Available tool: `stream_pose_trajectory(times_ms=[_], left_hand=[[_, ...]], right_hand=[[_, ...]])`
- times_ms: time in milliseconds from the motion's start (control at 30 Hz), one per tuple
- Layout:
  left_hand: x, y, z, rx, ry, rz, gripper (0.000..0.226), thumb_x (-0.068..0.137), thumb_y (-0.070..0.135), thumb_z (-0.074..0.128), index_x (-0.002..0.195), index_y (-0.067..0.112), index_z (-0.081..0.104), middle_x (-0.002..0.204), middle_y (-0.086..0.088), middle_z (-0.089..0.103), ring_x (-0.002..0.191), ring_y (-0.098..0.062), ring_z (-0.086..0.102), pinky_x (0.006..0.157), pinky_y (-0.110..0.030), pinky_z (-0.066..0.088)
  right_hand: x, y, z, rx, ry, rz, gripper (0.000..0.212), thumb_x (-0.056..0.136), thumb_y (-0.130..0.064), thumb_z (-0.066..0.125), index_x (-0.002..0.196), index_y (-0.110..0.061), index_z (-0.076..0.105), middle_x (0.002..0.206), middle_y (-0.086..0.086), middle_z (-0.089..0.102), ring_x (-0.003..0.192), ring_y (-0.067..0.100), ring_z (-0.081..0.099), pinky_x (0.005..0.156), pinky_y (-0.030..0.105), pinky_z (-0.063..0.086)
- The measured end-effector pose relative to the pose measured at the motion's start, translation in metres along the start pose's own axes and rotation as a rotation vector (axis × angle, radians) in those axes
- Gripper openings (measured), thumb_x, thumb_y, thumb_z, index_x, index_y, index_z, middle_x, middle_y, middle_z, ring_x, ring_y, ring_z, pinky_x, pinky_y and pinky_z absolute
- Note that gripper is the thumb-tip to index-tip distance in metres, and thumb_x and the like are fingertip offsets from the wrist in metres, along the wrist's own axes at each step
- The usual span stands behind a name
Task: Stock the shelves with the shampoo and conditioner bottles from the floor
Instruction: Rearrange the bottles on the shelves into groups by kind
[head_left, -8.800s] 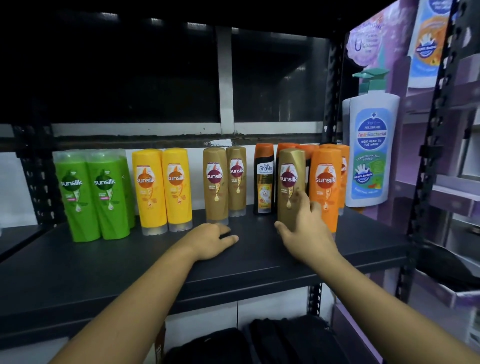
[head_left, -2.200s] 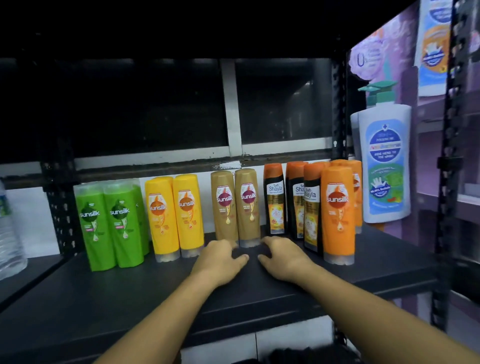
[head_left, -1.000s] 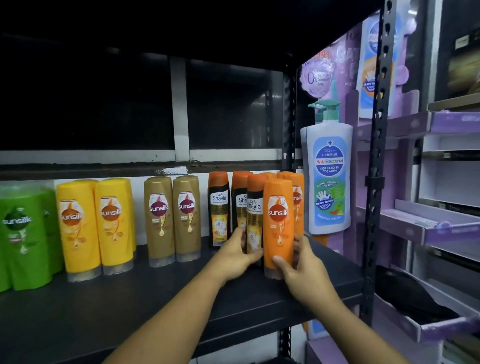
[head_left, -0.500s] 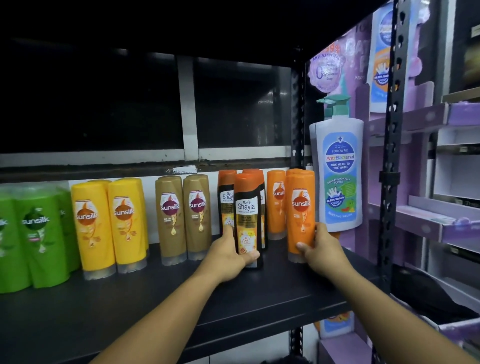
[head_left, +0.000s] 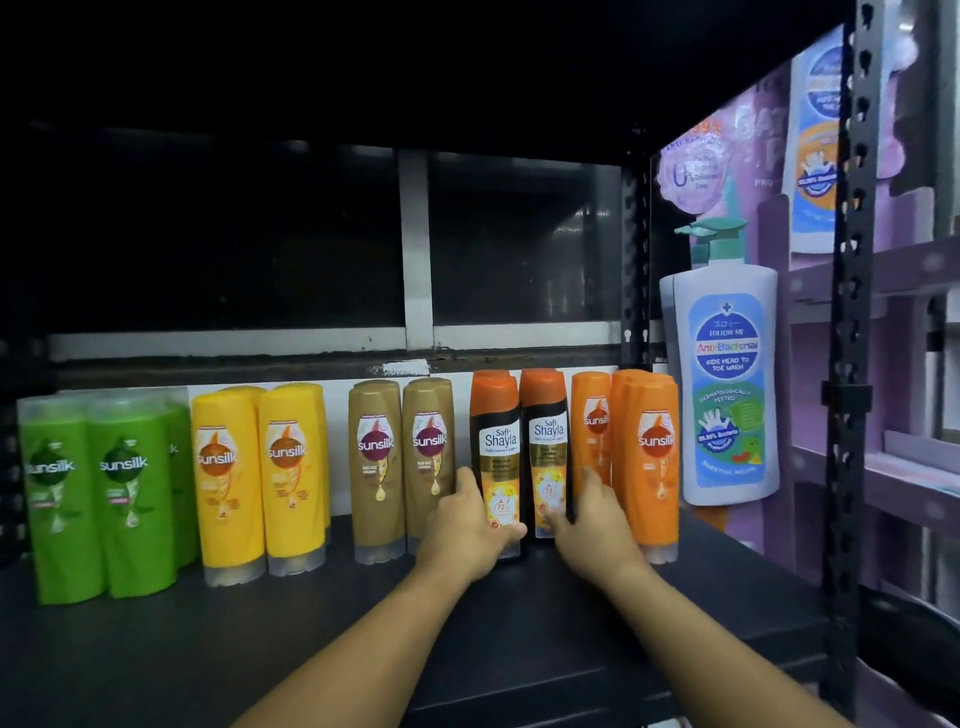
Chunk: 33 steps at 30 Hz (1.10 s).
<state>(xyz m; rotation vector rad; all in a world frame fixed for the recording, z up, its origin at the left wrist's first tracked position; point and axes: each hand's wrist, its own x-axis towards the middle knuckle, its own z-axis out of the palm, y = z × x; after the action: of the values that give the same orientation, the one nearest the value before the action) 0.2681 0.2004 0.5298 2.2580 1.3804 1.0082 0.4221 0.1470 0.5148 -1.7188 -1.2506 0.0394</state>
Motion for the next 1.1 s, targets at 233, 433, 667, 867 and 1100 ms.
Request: stream_pose_trajectory(times_ms=[233, 433, 667, 867, 1100], left_hand=[[0.013, 0.005, 0.018, 0.039, 0.082, -0.073, 0.059, 0.085, 0.042, 0.08, 0.113, 0.025, 0.031, 0.119, -0.002, 0.066, 0.108, -0.026, 0.065, 0.073, -0.035, 0.048], [0.016, -0.006, 0.026, 0.006, 0.131, -0.042, 0.056, 0.085, 0.039, 0.081, 0.111, 0.025, 0.033, 0.113, -0.002, 0.068, 0.104, -0.026, 0.067, 0.081, -0.042, 0.057], [0.018, -0.016, 0.031, -0.007, 0.124, 0.008, 0.053, 0.089, 0.023, 0.077, 0.121, 0.027, 0.035, 0.118, -0.001, 0.068, 0.106, -0.024, 0.067, 0.088, -0.044, 0.058], [0.018, -0.013, 0.034, -0.003, 0.148, -0.005, 0.048, 0.092, 0.022, 0.075, 0.119, 0.026, 0.035, 0.117, -0.002, 0.068, 0.107, -0.026, 0.067, 0.086, -0.045, 0.059], [0.021, -0.017, 0.032, -0.028, 0.127, 0.022, 0.05, 0.092, 0.024, 0.074, 0.127, 0.026, 0.038, 0.123, -0.001, 0.067, 0.112, -0.024, 0.066, 0.089, -0.043, 0.059]], right_hand=[[0.024, 0.012, 0.015, 0.117, -0.009, 0.062, 0.044, 0.092, -0.022, 0.072, 0.13, -0.017, 0.05, 0.128, 0.003, 0.065, 0.121, 0.022, 0.06, 0.1, 0.037, 0.048], [0.03, 0.023, 0.016, 0.131, 0.007, 0.022, 0.045, 0.094, -0.02, 0.07, 0.134, -0.017, 0.05, 0.127, 0.003, 0.066, 0.12, 0.022, 0.061, 0.095, 0.032, 0.047], [0.028, 0.027, 0.017, 0.152, 0.003, -0.008, 0.046, 0.095, -0.018, 0.068, 0.137, -0.018, 0.05, 0.126, 0.0, 0.067, 0.121, 0.021, 0.061, 0.098, 0.032, 0.048], [0.026, 0.028, 0.018, 0.122, -0.043, -0.009, 0.058, 0.091, -0.009, 0.07, 0.142, -0.02, 0.044, 0.125, 0.0, 0.067, 0.119, 0.02, 0.062, 0.098, 0.033, 0.051], [0.025, 0.025, 0.017, 0.105, -0.055, -0.008, 0.058, 0.093, -0.012, 0.069, 0.144, -0.019, 0.042, 0.13, 0.0, 0.065, 0.124, 0.02, 0.06, 0.102, 0.033, 0.048]])
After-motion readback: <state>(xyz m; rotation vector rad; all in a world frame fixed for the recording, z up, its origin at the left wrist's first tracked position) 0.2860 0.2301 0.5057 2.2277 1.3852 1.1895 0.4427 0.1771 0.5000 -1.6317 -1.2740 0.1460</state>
